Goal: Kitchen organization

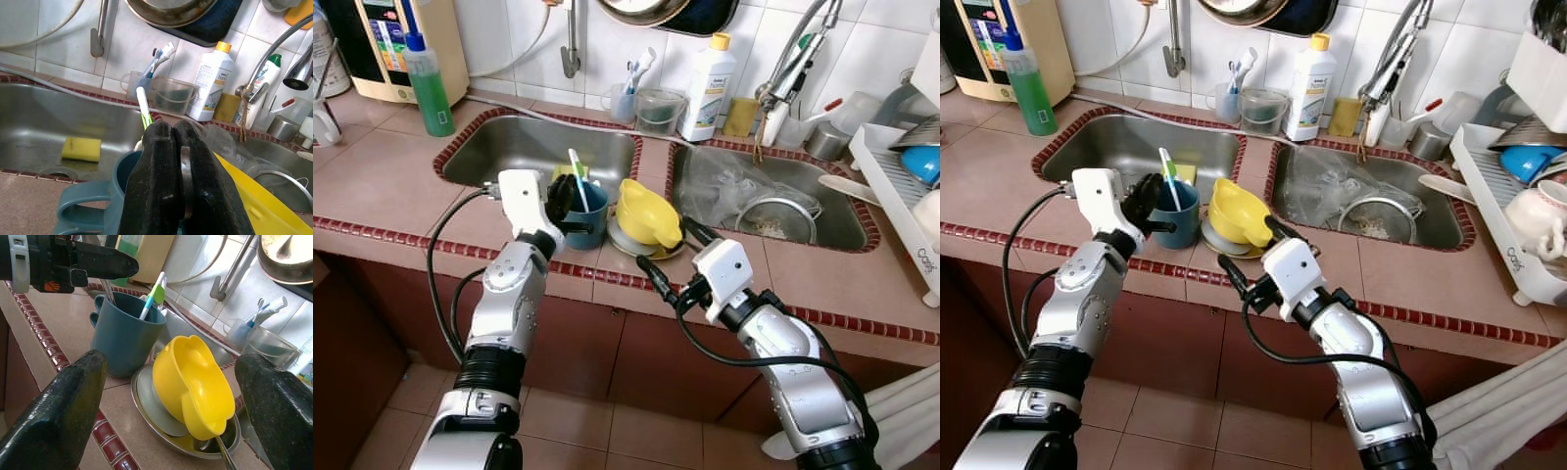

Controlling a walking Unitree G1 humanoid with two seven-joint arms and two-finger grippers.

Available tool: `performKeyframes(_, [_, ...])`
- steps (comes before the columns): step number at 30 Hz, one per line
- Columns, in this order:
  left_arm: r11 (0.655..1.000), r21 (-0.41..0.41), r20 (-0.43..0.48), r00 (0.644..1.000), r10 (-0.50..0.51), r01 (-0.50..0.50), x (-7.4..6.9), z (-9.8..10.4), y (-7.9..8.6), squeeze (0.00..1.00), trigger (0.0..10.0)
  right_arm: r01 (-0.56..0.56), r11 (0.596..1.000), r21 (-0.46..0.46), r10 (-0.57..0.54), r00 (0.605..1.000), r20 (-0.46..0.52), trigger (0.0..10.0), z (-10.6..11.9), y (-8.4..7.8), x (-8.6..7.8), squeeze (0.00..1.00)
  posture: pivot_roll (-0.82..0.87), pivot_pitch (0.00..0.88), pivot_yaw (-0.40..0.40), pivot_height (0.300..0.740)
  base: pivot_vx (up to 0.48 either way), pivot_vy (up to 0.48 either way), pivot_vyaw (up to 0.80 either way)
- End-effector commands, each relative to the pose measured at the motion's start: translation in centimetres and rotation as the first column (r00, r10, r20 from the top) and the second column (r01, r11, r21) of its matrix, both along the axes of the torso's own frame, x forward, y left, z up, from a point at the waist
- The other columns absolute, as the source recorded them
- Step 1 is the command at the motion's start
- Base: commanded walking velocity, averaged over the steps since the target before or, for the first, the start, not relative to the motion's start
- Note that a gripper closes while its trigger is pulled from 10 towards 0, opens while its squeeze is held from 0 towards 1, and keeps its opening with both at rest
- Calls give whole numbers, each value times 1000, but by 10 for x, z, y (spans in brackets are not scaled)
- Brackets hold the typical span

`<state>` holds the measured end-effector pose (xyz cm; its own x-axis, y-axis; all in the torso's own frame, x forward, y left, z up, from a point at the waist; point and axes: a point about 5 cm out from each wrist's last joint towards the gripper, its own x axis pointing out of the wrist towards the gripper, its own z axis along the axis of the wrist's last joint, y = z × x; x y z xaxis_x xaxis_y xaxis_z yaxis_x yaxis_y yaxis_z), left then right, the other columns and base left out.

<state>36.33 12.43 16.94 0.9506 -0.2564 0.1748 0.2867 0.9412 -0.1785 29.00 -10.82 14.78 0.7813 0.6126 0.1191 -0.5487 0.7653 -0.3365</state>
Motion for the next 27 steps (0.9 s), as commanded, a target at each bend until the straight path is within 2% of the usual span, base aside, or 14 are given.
performKeyframes(1, [1000, 9, 25, 999, -23, 23, 0, 8, -6, 0, 0, 0, 1000, -1, 0, 1000, 21, 10000, 5, -1, 1, 0, -93, 3, -65, 740, 0, 0, 0])
performKeyframes(3, [1000, 13, 24, 999, -21, 21, 1, 8, -5, 0, 0, -1, 1000, -1, 1, 1000, 21, 10000, 5, 0, 2, 0, -93, 3, -65, 740, 0, 0, 0])
performKeyframes(4, [1000, 19, 23, 1000, -18, 17, 1, 8, -5, 0, 2824, -1, 1000, -1, 1, 1000, 21, 10000, 5, 0, 2, 0, -92, 5, -65, 740, 0, 0, 0])
performKeyframes(5, [1000, 23, 22, 1000, -16, 15, 1, 8, -5, 0, 2824, -1, 1000, -1, 1, 1000, 21, 10000, 5, 0, 2, 0, -91, 6, -66, 740, 0, 0, 0])
performKeyframes(6, [999, 29, 19, 1000, -15, 14, 2, 8, -4, 0, 10000, -2, 1000, -1, 2, 1000, 22, 10000, 6, 0, 2, 0, -91, 6, -66, 740, 0, 0, 0])
performKeyframes(8, [999, 42, 25, 999, -25, 24, 2, 10, -5, 0, 10000, -2, 1000, -1, 2, 1000, 22, 10000, 6, 0, 2, 0, -89, 6, -67, 740, 0, 0, 0])
performKeyframes(9, [997, 57, 46, 998, -48, 45, 1, 13, -6, 0, 0, -2, 1000, -1, 2, 1000, 23, 10000, 6, 0, 2, 0, -88, 6, -67, 740, 0, 0, 0])
performKeyframes(13, [991, 119, 51, 996, -73, 67, 0, 14, -8, 0, 353, -4, 1000, -1, 4, 1000, 24, 10000, 6, 0, 3, 0, -87, 6, -68, 740, 0, 0, 0])
performKeyframes(14, [988, 136, 50, 995, -86, 78, 0, 15, -9, 0, 1451, -4, 1000, -1, 4, 1000, 25, 10000, 7, 1, 3, 0, -87, 6, -68, 740, 0, 0, 0])
performKeyframes(15, [986, 143, 51, 994, -95, 87, 0, 16, -10, 0, 1451, -5, 1000, -2, 5, 1000, 26, 10000, 7, 1, 3, 0, -87, 7, -68, 740, 0, 0, 0])
performKeyframes(16, [976, 197, 45, 993, -107, 97, 1, 17, -11, 0, 10000, -6, 1000, -2, 6, 1000, 27, 10000, 7, 1, 3, 0, -87, 6, -69, 740, 0, 0, 0])
performKeyframes(23, [967, 222, 33, 990, -139, 129, 1, 21, -16, 0, 10000, -8, 1000, -4, 8, 1000, 26, 10000, 7, 1, 3, 0, -88, 7, -70, 740, 0, 0, 0])
performKeyframes(27, [943, 288, -17, 985, -173, 170, 1, 19, -21, 0, 10000, -10, 1000, -8, 10, 1000, 25, 10000, 6, 1, 3, 0, -87, 8, -73, 740, 0, 0, 0])
